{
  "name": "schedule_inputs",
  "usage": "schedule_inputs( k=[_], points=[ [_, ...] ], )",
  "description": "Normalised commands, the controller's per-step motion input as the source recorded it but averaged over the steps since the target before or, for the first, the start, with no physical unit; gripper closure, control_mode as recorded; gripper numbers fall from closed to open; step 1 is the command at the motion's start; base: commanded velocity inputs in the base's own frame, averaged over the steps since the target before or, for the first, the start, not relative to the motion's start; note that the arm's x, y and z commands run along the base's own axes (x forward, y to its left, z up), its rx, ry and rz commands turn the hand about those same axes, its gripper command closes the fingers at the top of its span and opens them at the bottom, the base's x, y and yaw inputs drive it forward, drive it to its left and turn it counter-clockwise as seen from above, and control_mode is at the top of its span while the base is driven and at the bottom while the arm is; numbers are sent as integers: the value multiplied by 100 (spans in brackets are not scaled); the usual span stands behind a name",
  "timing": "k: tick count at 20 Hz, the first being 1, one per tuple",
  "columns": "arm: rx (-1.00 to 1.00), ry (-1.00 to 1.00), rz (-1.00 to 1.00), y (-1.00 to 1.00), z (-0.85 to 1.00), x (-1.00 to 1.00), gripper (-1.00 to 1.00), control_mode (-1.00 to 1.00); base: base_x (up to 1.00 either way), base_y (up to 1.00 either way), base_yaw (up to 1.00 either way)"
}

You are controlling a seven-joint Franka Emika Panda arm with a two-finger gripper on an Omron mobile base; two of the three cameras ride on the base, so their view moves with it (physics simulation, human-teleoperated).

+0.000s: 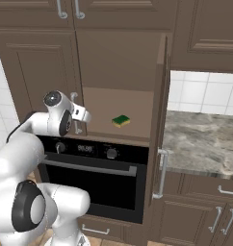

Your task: Open the cabinet. Pick the sponge and place it next to the sink. Then close the cabinet.

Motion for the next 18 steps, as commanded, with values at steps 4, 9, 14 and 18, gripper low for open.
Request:
schedule_inputs(
  k=[4,9,14,18],
  points=[
    [0,1,0,0,-1,6,-100,-100,0,0,0],
    [0,0,0,0,0,0,-100,-100,0,0,0],
    [0,0,0,0,0,0,100,-100,0,0,0],
    [0,0,0,0,0,0,100,-100,0,0,0]
  ],
)
